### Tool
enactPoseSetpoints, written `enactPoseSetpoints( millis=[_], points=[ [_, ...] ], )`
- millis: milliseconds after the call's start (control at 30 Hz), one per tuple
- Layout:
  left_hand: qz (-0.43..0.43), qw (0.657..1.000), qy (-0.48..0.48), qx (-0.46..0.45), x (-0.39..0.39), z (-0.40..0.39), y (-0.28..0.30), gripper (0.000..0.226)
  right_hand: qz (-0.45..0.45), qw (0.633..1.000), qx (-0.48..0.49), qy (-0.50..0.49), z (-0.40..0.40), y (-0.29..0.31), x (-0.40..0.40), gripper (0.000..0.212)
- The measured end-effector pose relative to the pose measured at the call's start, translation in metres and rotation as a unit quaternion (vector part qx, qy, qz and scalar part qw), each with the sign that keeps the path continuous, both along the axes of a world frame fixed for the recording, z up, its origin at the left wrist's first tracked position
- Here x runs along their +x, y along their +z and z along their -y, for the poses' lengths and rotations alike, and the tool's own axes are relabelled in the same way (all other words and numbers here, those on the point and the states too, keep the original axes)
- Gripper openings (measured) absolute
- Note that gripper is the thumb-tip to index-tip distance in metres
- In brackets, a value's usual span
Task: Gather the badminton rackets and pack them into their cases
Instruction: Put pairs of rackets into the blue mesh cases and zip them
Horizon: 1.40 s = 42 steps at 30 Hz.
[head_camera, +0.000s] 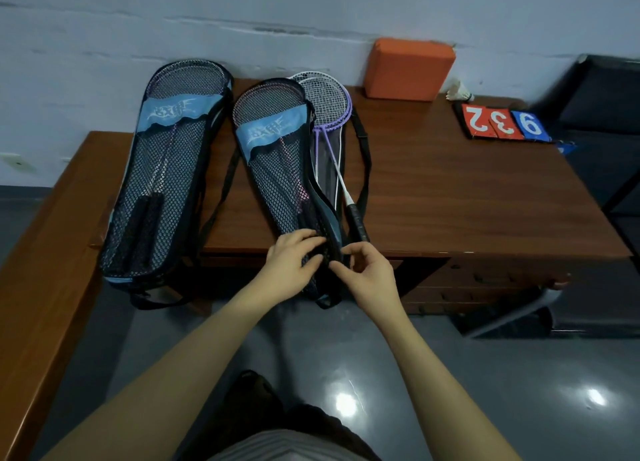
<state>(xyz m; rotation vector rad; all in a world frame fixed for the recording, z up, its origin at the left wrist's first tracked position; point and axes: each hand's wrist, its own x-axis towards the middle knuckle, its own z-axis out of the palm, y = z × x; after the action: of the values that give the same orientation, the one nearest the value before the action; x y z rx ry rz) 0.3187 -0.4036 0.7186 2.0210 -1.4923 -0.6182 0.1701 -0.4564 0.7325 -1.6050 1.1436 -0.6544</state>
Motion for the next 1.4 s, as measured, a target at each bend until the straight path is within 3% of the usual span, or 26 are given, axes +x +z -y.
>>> enactPoseSetpoints(
  millis=[133,367,567,767,1000,1167,1300,1400],
  points=[
    [0.049,0.997,-0.041,0.052,-0.004,0.009,-0.007,0.040,-0.074,0.996,-0.054,-0.016,0.014,-0.015,-0.015,0.017],
    [0.126,0.989,-0.067,0.026,0.011,0.037,-0.015,0.043,-0.220,0.970,-0.106,0.005,0.040,-0.035,-0.011,0.027],
    [0.134,0.989,-0.048,0.045,0.063,0.082,-0.031,0.043,-0.225,0.965,-0.138,0.004,0.085,-0.040,0.028,0.029],
    [0.137,0.989,-0.023,0.042,0.144,0.165,-0.027,0.041,-0.229,0.967,-0.109,-0.004,0.159,-0.037,0.115,0.022],
    [0.129,0.991,-0.024,0.040,0.216,0.257,-0.035,0.037,-0.243,0.966,-0.072,-0.053,0.234,-0.051,0.218,0.033],
    [0.082,0.995,-0.034,0.045,0.239,0.296,-0.046,0.040,-0.257,0.961,-0.082,-0.066,0.260,-0.067,0.251,0.029],
    [-0.028,0.999,0.011,0.045,0.247,0.314,-0.045,0.039,-0.174,0.975,-0.134,-0.012,0.262,-0.056,0.255,0.026],
    [-0.146,0.986,0.072,0.020,0.244,0.323,-0.026,0.034,-0.083,0.995,-0.053,-0.020,0.272,-0.037,0.255,0.023]
  ],
)
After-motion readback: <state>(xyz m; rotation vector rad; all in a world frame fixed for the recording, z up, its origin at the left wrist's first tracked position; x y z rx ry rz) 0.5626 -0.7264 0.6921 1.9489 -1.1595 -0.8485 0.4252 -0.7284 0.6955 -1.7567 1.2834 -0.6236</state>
